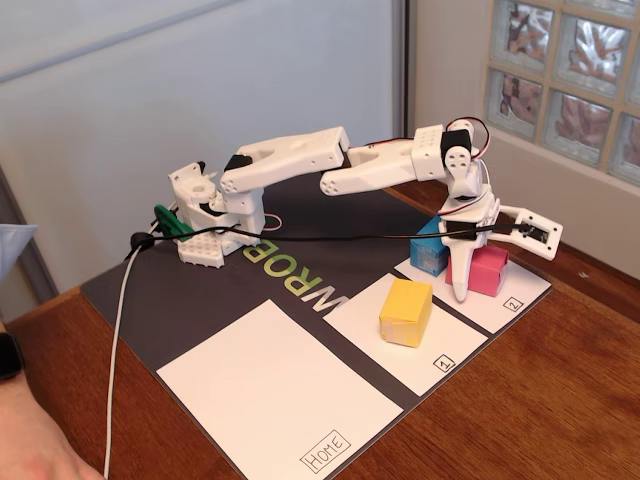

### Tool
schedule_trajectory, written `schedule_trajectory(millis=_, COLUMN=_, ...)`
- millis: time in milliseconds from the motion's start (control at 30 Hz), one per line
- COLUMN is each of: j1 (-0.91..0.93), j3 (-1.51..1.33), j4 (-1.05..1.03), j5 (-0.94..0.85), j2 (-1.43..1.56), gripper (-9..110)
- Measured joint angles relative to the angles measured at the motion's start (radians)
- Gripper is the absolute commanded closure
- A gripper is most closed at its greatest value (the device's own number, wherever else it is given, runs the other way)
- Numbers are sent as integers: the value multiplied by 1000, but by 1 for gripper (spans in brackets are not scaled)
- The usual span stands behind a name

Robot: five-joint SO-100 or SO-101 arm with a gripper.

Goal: Move box red to zone 2

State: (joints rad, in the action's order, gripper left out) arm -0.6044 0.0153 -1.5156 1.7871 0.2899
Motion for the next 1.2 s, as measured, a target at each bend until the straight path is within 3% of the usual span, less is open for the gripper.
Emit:
schedule_trajectory(millis=567, j1=-18, j3=255, j4=-149, j5=25, j2=-5, gripper=56)
schedule_trajectory(millis=1200, j1=-49, j3=261, j4=-236, j5=32, j2=195, gripper=52)
